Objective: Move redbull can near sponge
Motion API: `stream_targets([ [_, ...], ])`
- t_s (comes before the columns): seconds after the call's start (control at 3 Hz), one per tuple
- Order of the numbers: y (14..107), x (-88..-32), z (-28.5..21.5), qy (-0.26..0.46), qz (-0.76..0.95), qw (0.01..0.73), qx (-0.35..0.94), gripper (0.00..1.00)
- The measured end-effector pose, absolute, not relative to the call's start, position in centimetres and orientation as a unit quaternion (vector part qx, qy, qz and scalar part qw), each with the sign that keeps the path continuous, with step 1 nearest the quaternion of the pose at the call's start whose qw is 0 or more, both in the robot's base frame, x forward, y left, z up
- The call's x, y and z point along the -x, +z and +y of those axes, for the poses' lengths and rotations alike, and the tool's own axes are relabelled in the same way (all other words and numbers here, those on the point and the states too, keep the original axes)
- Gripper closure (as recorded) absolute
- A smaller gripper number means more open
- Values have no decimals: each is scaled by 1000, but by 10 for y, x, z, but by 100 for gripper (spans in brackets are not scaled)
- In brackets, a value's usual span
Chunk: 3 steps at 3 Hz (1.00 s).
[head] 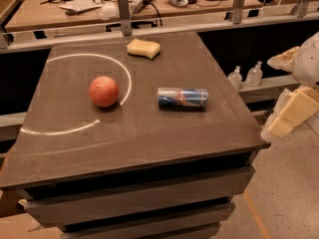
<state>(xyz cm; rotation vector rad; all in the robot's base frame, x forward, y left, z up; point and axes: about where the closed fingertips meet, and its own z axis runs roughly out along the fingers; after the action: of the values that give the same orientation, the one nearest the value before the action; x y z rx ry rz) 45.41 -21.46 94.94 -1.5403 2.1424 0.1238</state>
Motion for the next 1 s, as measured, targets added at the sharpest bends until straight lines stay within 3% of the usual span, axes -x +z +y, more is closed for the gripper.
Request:
stream_targets([
  [0.33, 924, -480, -201, 123, 758, 337, 545, 0],
  [1.0, 910, -502, -189, 162, 730, 384, 541, 0],
])
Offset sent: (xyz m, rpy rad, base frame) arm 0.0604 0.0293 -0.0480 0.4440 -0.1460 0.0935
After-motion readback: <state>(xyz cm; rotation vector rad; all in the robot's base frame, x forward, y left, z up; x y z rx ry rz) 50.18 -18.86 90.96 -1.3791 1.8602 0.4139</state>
